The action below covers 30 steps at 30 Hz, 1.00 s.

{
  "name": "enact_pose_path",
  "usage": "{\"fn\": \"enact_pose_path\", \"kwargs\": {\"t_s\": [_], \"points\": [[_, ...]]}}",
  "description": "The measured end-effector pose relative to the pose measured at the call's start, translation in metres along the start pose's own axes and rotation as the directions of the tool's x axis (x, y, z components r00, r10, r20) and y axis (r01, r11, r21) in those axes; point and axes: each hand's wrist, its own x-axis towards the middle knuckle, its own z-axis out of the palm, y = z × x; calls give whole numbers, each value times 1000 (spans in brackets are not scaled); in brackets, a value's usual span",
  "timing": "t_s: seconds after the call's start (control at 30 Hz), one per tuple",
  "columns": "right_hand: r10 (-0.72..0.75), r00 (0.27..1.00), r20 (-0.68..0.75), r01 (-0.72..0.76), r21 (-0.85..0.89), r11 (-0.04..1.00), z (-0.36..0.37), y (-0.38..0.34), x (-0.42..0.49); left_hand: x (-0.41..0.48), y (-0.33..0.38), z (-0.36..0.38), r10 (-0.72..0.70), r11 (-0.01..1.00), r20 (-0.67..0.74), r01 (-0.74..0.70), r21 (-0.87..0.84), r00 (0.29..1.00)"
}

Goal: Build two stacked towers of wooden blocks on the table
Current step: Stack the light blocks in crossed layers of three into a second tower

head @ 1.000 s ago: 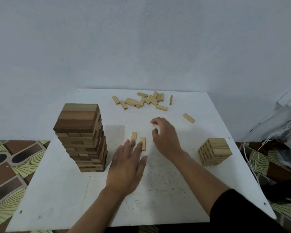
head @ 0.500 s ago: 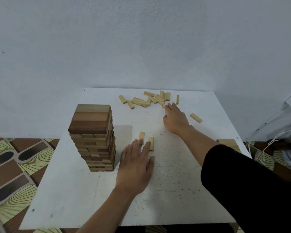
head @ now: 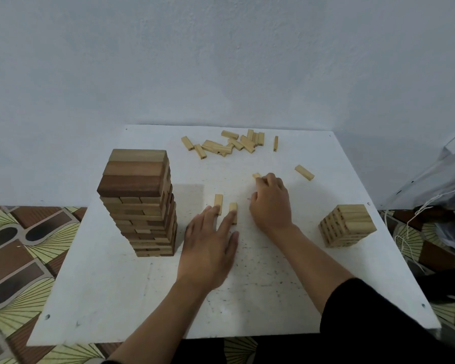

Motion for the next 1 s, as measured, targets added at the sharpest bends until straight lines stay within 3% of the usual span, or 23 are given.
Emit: {"fn": "enact_pose_path", "kwargs": {"t_s": [0.23,0.7,0.83,1.0], "points": [[41,999,23,-44,185,982,-19,-7,-65,-2,-2,3,42,999,-60,-44,-29,997],[-96,984,148,45,318,947,-35,-12,-103,-10,4,-2,194,974,-141,-208,-91,971],[-132,985,114,72,424,903,-38,-11,-115,-24,11,-2,226,964,-130,-241,-111,965],[-191,976,106,126,438,890,-46,-5,-129,-44,14,-10,242,950,-84,-254,-181,967]]}}
